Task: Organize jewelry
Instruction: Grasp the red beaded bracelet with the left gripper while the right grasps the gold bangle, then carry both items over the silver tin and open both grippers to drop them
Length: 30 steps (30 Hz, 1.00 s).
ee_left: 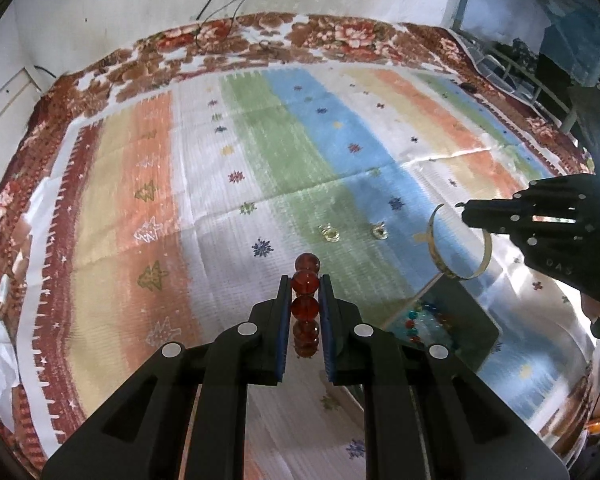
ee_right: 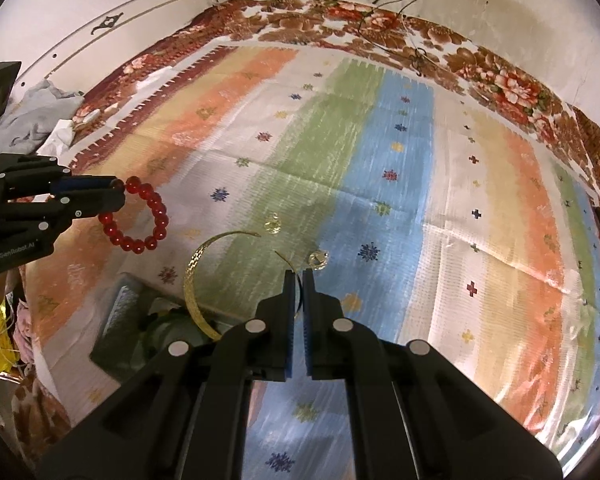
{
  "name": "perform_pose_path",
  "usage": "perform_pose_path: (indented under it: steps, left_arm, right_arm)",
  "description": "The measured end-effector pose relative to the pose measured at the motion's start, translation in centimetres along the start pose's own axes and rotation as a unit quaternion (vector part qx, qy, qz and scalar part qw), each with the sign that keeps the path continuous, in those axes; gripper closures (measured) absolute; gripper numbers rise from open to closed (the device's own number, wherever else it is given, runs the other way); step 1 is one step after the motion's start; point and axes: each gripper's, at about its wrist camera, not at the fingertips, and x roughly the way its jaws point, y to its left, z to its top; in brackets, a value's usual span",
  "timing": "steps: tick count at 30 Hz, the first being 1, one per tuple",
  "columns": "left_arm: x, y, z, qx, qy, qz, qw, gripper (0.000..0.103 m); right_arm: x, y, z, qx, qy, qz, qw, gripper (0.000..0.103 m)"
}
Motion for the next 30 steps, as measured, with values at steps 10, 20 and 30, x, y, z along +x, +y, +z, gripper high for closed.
perform_pose_path:
  steps: [10, 20, 30]
  left_arm:
    - [-3.3, -2.2, -1.3, 0.015, -0.023, -0.004, 0.9996, 0.090]
    - [-4.3, -3.8, -2.7, 0.021, -0.029, -0.011, 0.9993, 0.090]
    - [-3.6, -4.6, -3.5, 0.016, -0.022, -0.018, 0.9995, 0.090]
  right_arm:
    - [-3.2, 1.8, -1.4, -0.002, -0.015, 0.005, 1.000, 0.098]
    - [-4.7, 2.6, -2.7, -0.002, -0.020, 0.006, 1.000, 0.098]
    - [-4.2, 3.0, -3.3, -0.002, -0.012, 0.010, 1.000, 0.098]
